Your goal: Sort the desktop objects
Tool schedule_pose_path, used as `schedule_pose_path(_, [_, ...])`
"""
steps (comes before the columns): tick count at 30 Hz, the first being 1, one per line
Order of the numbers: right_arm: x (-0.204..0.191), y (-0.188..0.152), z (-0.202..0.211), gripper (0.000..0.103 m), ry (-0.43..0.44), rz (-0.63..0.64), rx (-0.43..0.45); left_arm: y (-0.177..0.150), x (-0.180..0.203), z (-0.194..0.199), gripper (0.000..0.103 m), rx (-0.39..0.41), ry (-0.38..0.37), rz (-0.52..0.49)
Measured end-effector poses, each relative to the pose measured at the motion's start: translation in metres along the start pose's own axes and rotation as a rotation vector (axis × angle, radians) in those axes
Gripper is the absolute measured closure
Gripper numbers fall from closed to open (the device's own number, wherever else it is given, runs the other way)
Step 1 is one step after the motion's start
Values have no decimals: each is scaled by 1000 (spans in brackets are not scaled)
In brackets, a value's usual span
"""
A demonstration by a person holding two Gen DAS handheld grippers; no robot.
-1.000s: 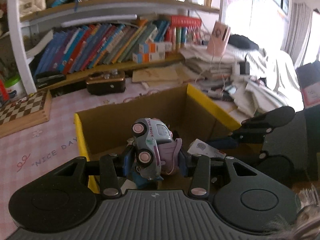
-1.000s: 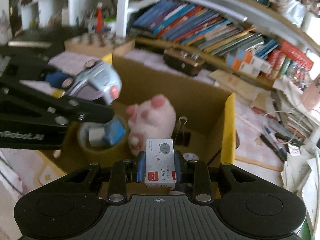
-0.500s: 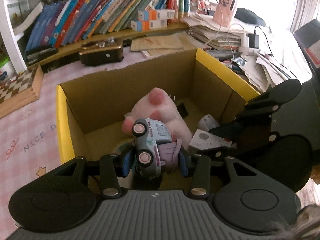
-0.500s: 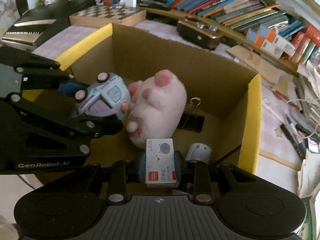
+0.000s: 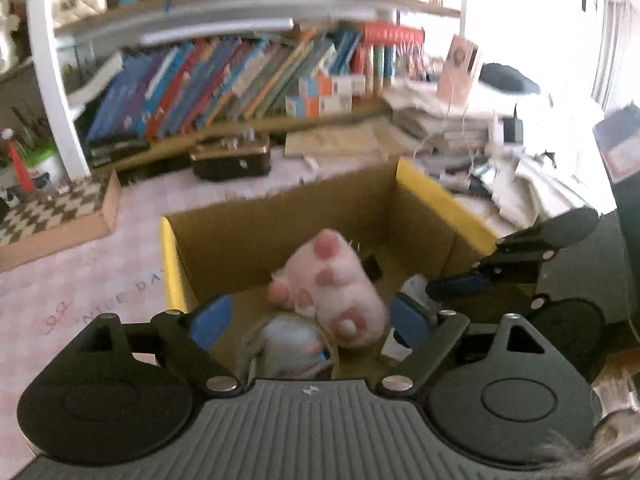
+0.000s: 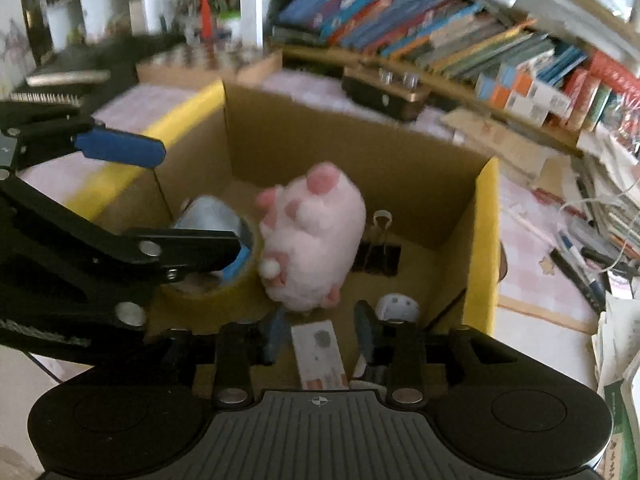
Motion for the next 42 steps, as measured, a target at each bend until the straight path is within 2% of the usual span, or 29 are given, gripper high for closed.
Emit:
schedule_pose_path(2, [2,1,15,45,-28,-33,59,0,-1,17,8,42,25,8])
schedule_pose_path(5, [3,2,35,41,-61,-99,130,-6,-5,47,1,128,84,31])
schedule_pose_path(6, [4,2,41,36,-75,-129,148,-8,-7,57,0,154,102,45])
schedule_pose_path(10, [-3,0,65,32,-104,-210,218,-25,-20,96,0,235,171,103])
schedule_pose_path(17, [-27,-15,97,30,-150,-311,265,-68,-44,153,0,286,281,215])
schedule_pose_path(22, [-54,-34,114,29,-167,-348,267,-100,-47,185,0,293,377,230])
schedule_pose_path(36, [-134,-93,157,28,-169,-351,187,-178,-27,236,0,209,346,242])
schedule_pose_path(42, [-161,-110,173,22,-168,-334,168,-198,-16,251,0,186,309,223])
Point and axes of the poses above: each gripper's, at about its wrist camera, not at the fingertips, and z roughly against the way its jaws point, x to its right, y to its top, the point moved 6 cm from there along -z, roughly the way its jaws point, and after that the axes turned 13 degrees about -y, right-handed, at the moved point
